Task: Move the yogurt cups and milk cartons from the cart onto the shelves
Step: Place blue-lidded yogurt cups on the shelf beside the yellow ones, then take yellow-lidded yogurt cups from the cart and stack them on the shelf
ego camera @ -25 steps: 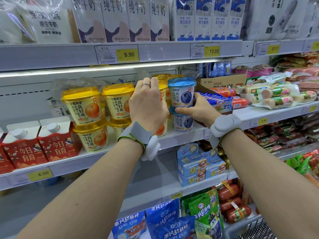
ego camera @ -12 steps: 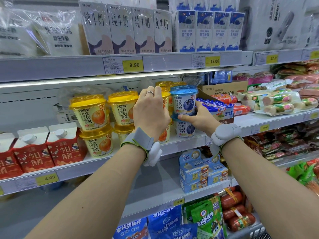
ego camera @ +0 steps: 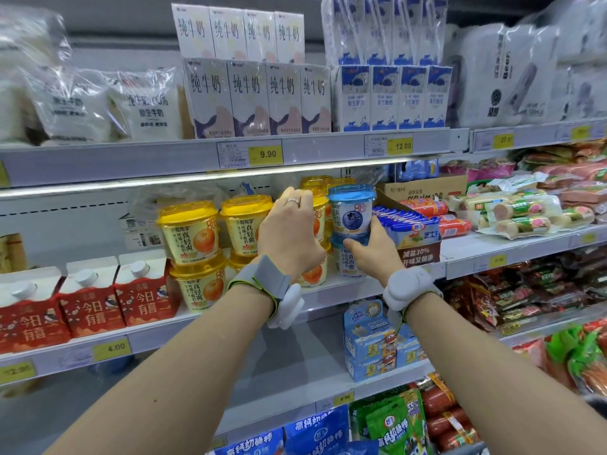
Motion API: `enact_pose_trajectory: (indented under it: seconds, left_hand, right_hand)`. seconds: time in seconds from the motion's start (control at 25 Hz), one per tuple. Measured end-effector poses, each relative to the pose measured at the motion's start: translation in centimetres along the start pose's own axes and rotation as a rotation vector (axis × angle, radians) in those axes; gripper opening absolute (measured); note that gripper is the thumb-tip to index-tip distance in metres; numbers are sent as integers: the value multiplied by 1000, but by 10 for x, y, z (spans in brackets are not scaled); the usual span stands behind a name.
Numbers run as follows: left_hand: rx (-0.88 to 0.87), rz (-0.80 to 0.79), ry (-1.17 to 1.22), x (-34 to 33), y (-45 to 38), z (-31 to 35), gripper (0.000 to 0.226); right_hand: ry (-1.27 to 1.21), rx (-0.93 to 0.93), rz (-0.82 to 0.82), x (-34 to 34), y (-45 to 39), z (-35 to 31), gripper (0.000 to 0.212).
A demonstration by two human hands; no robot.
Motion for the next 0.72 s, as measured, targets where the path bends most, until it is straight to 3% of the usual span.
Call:
enact_pose_trajectory:
  seconds: [0.16, 0.36, 0.48, 0.72]
  left_hand:
    - [-21, -94, 113, 2, 5, 1, 94]
    - [-124, 137, 406, -2, 53, 43, 74]
    - [-131, -5, 586, -30, 87, 84, 63]
    - [-207, -337, 645, -90, 137, 141, 52]
  right_hand:
    - [140, 30, 33, 17, 29, -11, 58]
    - [238, 19, 33, 55, 67, -2, 48]
    - [221, -49, -7, 71, 86, 15, 40]
    - [245, -163, -18, 104, 124, 58, 23]
Point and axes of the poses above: each hand's wrist, its own y-axis away from the middle knuckle, its own x-axis out of the back of the hand, z = x × y, the point moved 5 cm from there along -y, towards the middle knuckle, and after that the axes turned 1 degree about -z, right-handed, at the moved point
